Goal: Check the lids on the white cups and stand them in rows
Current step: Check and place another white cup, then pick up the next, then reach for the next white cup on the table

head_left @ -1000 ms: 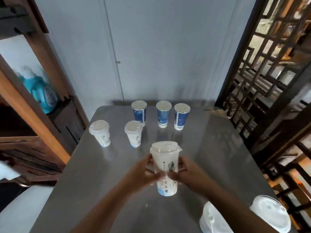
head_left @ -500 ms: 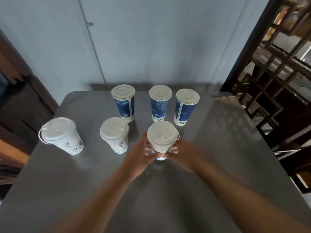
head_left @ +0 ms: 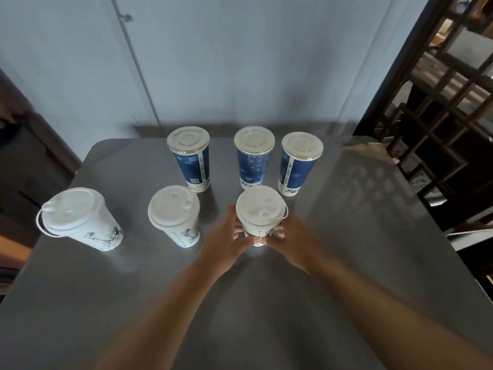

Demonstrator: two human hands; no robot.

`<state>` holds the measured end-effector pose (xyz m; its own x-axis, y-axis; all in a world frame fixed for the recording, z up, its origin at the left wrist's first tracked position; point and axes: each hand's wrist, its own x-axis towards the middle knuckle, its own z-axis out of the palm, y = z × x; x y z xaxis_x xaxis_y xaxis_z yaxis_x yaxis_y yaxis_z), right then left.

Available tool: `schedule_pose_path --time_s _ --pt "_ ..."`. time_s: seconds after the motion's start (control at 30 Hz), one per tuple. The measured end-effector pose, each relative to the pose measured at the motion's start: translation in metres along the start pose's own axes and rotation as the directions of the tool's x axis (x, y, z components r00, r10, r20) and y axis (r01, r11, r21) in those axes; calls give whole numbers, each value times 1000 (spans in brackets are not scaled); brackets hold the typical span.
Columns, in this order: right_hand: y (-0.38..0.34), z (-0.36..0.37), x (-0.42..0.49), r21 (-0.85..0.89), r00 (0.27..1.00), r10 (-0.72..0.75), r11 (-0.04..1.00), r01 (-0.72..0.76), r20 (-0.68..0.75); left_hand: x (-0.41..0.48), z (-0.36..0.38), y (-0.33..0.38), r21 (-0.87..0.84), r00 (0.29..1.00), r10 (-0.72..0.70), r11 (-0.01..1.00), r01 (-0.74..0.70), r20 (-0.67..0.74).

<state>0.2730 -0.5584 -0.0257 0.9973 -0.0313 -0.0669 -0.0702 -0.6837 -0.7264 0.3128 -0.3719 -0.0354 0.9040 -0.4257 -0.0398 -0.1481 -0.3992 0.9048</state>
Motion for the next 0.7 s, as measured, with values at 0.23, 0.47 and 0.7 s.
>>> schedule_pose_path --time_s 0.23,0.47,0.7 --pt "13 7 -7 30 994 112 993 -112 -16 1 3 -3 19 997 -76 997 75 33" --pt "-5 -7 -43 -350 959 227 923 -157 168 -25 3 2 221 974 -209 957 186 89" --pt "-44 -55 -130 -448 911 343 868 -214 230 -87 3 60 589 923 -325 794 149 206"
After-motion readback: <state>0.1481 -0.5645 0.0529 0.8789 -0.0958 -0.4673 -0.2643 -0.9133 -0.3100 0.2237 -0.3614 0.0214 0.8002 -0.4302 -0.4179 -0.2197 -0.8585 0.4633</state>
